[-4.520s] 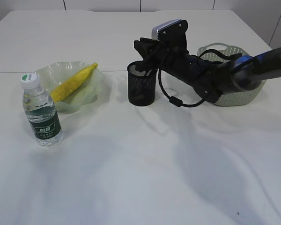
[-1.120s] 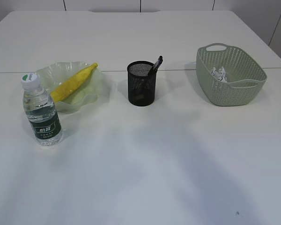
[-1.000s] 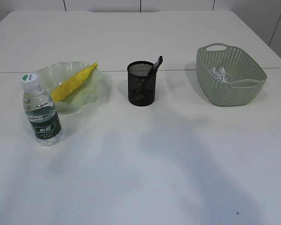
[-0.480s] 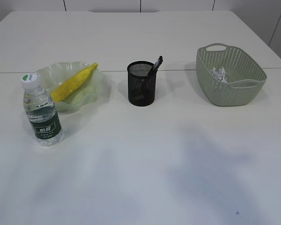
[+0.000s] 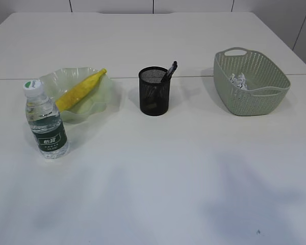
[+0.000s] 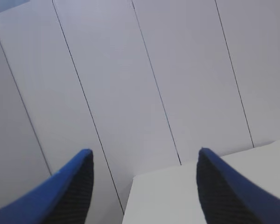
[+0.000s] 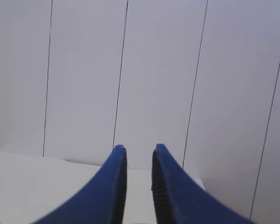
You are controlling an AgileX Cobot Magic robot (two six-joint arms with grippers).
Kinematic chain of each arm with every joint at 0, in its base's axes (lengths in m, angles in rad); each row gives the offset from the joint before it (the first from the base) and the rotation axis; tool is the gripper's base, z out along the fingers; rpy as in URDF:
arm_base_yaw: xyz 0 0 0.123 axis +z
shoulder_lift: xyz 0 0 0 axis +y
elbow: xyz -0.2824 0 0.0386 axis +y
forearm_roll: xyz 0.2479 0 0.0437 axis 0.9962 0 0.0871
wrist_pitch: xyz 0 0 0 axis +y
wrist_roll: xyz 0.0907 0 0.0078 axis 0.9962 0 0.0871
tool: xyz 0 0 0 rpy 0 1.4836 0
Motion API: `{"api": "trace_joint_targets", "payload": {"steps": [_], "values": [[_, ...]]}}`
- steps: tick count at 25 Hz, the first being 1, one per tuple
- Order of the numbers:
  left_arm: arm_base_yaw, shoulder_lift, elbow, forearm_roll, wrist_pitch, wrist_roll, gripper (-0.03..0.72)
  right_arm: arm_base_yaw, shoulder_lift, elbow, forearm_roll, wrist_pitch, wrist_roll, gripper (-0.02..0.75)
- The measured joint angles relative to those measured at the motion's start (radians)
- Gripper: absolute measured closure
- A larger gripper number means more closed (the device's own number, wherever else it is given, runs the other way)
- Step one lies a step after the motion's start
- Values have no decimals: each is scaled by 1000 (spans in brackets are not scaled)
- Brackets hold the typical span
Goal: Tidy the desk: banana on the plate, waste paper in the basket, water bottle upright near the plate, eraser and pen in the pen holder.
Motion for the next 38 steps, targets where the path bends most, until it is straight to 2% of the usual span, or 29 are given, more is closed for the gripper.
{"api": "trace_joint_targets", "payload": {"steps": [7, 16, 28, 38], "values": [[0, -5, 0, -2, 18, 0, 213, 0, -26, 2, 68, 64, -34, 593], [0, -17, 0, -4, 22, 0, 218, 0, -59, 15, 238, 126, -223, 593], [0, -117, 0, -17, 126, 0, 231, 0, -78, 18, 261, 165, -264, 593], [0, -204, -10, -170, 377, 0, 232, 0, -104, 18, 268, 174, -266, 593]]}}
